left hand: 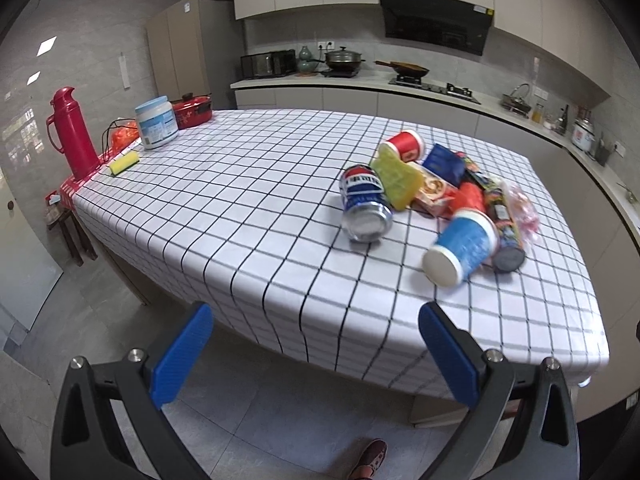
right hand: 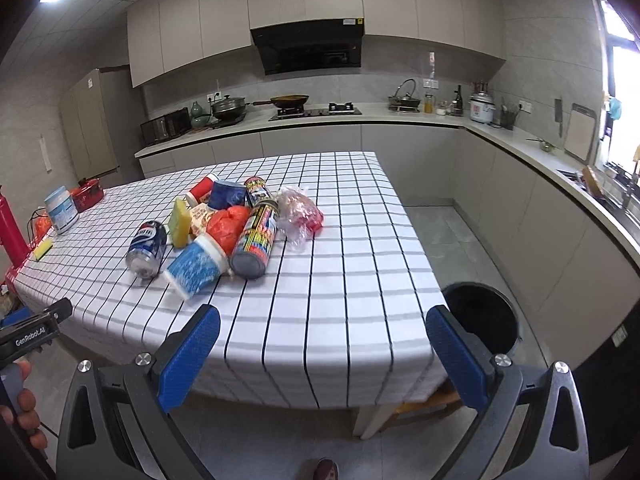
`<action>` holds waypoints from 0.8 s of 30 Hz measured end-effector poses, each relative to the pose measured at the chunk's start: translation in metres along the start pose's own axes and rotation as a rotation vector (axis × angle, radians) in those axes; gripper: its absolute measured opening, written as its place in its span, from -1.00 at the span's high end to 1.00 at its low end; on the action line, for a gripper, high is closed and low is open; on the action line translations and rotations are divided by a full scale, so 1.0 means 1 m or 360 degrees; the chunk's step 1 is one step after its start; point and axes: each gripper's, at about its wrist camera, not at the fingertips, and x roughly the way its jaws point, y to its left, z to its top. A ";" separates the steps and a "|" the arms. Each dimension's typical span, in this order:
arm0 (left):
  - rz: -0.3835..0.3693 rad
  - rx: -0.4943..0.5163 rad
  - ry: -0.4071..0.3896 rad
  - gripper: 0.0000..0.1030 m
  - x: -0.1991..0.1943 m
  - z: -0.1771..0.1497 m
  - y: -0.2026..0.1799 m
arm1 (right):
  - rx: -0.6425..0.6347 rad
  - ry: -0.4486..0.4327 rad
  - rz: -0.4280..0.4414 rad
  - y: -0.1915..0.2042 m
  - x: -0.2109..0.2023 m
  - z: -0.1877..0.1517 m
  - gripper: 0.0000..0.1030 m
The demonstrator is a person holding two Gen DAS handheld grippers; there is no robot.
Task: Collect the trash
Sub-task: 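Reach the left tool to the blue Pepsi can while the right tool approaches the clear plastic bag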
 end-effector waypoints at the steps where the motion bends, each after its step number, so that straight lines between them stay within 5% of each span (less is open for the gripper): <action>1: 0.0014 -0.0008 0.0009 -1.00 0.009 0.007 -0.002 | -0.0002 0.0000 0.0007 -0.001 0.010 0.006 -1.00; 14: 0.0087 -0.0014 0.0117 -1.00 0.107 0.073 -0.029 | -0.0040 0.0083 0.0090 -0.001 0.147 0.082 -1.00; 24: -0.0001 0.0088 0.0267 -1.00 0.163 0.090 -0.043 | -0.0039 0.0146 0.0059 0.006 0.213 0.107 -1.00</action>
